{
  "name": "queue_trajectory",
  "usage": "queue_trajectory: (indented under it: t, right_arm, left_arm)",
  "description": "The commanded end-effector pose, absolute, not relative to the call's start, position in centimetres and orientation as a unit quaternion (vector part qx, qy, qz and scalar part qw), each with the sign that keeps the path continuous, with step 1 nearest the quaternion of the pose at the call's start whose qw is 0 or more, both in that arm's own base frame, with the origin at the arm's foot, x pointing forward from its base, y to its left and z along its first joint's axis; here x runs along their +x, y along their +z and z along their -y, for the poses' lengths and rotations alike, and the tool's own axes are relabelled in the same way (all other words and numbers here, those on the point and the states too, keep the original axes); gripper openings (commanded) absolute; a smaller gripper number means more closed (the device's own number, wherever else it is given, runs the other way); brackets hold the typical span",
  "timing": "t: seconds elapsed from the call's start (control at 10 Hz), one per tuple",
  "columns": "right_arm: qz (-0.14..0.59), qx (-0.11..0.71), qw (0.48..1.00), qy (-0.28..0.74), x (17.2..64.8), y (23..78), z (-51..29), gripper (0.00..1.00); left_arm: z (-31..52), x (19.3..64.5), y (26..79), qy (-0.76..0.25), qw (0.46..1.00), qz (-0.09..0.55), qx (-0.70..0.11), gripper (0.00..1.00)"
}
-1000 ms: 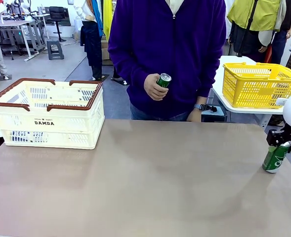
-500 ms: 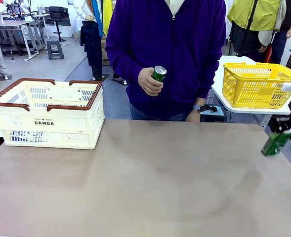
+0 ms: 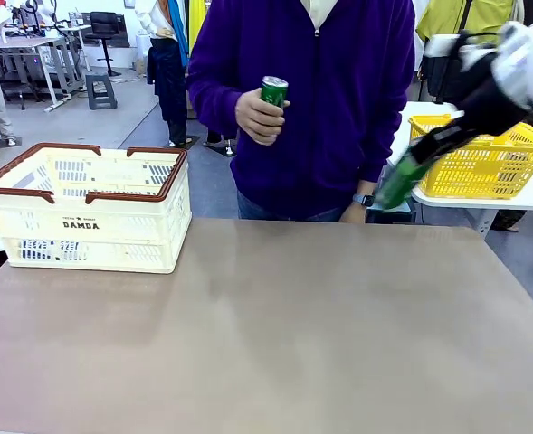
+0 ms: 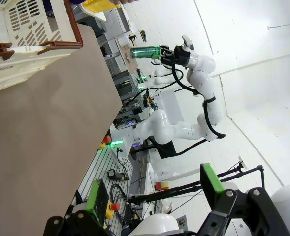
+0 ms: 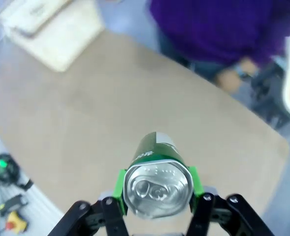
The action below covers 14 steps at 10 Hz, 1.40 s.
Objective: Place the drinks into the Shopping basket.
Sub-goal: Pick up one drink and place it into the Shopping basket.
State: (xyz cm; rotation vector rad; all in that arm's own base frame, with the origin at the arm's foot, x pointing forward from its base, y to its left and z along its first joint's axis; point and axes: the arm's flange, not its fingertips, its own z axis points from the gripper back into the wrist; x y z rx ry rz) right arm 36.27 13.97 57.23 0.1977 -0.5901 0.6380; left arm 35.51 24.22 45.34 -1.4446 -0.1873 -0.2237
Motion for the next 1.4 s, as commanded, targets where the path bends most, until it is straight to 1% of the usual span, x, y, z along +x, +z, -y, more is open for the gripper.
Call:
queue_trajectory:
  t: [0.0, 0.2, 0.3, 0.4, 0.5, 0.6, 0.8, 0.9, 1.1, 1.2, 1.3]
  right_arm:
    - [0.259, 0.155, 0.857, 0.418, 35.6, 54.7, -18.5, 0.0]
    - [0.257, 0.124, 0.826, 0.485, 32.7, 52.5, -22.5, 0.0]
    - [0.255, 0.137, 0.842, 0.456, 33.1, 53.6, -18.7, 0.0]
    - [0.261, 0.123, 0.865, 0.411, 33.6, 54.5, -12.9, 0.0]
    - [0.249, 0.111, 0.892, 0.361, 33.1, 54.7, -5.4, 0.0]
    - [0.231, 0.112, 0.918, 0.302, 31.5, 53.9, 1.5, 0.0]
    - [0.225, 0.113, 0.946, 0.204, 28.5, 51.0, 9.4, 0.0]
    - [0.229, 0.118, 0.951, 0.169, 28.3, 49.4, 12.0, 0.0]
    - [0.241, 0.14, 0.951, 0.135, 27.4, 47.3, 14.4, 0.0]
    - [0.245, 0.147, 0.949, 0.13, 27.4, 46.8, 14.8, 0.0]
    - [0.243, 0.15, 0.948, 0.14, 28.0, 46.4, 15.3, 0.0]
  left_arm:
    - [-24.1, 35.4, 45.3, -0.101, 0.74, 0.089, -0.659, 1.0]
    - [-24.1, 35.4, 45.3, -0.101, 0.74, 0.089, -0.659, 1.0]
    - [-24.1, 35.4, 45.3, -0.101, 0.74, 0.089, -0.659, 1.0]
    - [-24.1, 35.4, 45.3, -0.101, 0.74, 0.089, -0.659, 1.0]
    - [-24.1, 35.4, 45.3, -0.101, 0.74, 0.089, -0.659, 1.0]
    - [-24.1, 35.4, 45.3, -0.101, 0.74, 0.089, -0.659, 1.0]
    - [-24.3, 35.5, 45.3, -0.101, 0.741, 0.086, -0.659, 1.0]
    - [-25.5, 31.9, 47.9, -0.094, 0.778, 0.055, -0.619, 1.0]
    - [-32.7, 23.5, 51.7, -0.037, 0.826, 0.067, -0.559, 1.0]
    - [-35.6, 20.7, 52.1, -0.005, 0.831, 0.079, -0.55, 1.0]
    - [-37.1, 18.2, 51.5, 0.04, 0.83, 0.091, -0.548, 1.0]
